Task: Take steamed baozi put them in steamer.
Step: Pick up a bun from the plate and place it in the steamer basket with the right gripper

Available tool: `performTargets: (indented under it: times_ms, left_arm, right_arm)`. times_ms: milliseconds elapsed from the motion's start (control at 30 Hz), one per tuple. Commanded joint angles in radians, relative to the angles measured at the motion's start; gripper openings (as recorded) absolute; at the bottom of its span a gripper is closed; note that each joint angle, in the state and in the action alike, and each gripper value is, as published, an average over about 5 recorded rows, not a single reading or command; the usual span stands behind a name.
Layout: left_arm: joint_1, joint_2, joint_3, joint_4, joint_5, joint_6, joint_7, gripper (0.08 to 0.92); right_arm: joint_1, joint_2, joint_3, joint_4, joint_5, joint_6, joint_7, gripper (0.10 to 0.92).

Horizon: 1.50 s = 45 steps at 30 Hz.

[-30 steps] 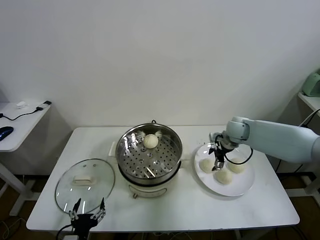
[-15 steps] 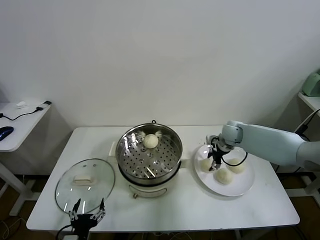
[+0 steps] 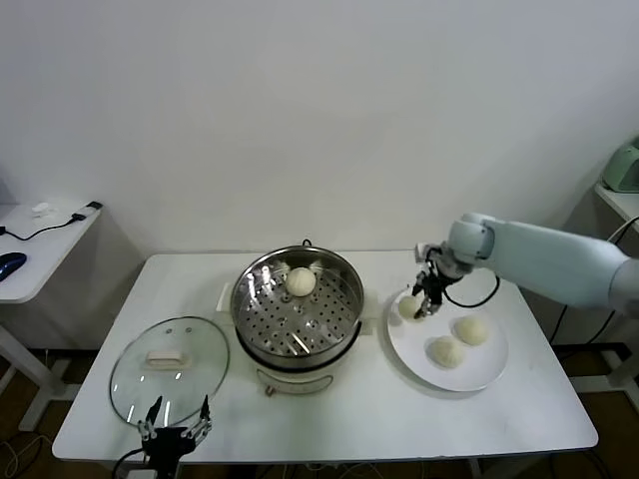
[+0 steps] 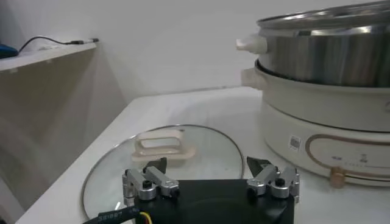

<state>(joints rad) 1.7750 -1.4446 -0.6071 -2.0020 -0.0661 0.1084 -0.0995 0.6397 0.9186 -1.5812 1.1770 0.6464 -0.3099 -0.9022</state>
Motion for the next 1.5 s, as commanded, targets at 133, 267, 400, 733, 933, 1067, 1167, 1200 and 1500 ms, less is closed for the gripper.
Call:
performTargets:
  times_ms: [133, 267, 400, 733, 933, 1067, 1167, 1200, 1500]
  left_arm:
    - [0.004, 0.005, 0.001, -0.028, 0.001, 0.007, 0.002, 0.823]
    - [0.003, 0.005, 0.005, -0.038, 0.000, 0.008, 0.003, 0.823]
    - [0.005, 0.009, 0.005, -0.043, -0.004, 0.007, 0.003, 0.823]
    - [0.002, 0.011, 0.002, -0.040, -0.005, 0.005, 0.003, 0.823]
    - [-0.002, 0.011, 0.002, -0.032, -0.005, 0.004, 0.003, 0.823]
    - [-0.007, 0.012, 0.001, -0.026, -0.005, 0.003, 0.004, 0.823]
    - [-0.009, 0.013, 0.002, -0.021, -0.005, 0.002, 0.004, 0.823]
    - [-0.010, 0.013, 0.002, -0.019, -0.005, 0.002, 0.004, 0.823]
    - [-0.012, 0.014, 0.002, -0.016, -0.005, 0.000, 0.003, 0.823]
  right_arm:
    - [0.485, 0.096, -0.161, 0.153, 0.303, -0.022, -0.041, 0.594]
    - [0.494, 0.190, -0.093, 0.245, 0.425, -0.107, 0.055, 0.594]
    - [0.418, 0.294, -0.024, 0.329, 0.498, -0.187, 0.150, 0.594]
    - [0.157, 0.473, 0.032, 0.210, 0.432, -0.255, 0.259, 0.594]
    - [0.050, 0.525, 0.039, 0.093, 0.353, -0.254, 0.265, 0.594]
    - [-0.004, 0.549, 0.041, 0.042, 0.319, -0.255, 0.274, 0.594]
    - [-0.035, 0.562, 0.046, 0.017, 0.303, -0.257, 0.285, 0.594]
    - [-0.043, 0.565, 0.049, 0.012, 0.301, -0.258, 0.288, 0.594]
    - [-0.084, 0.592, 0.054, -0.034, 0.278, -0.259, 0.294, 0.596]
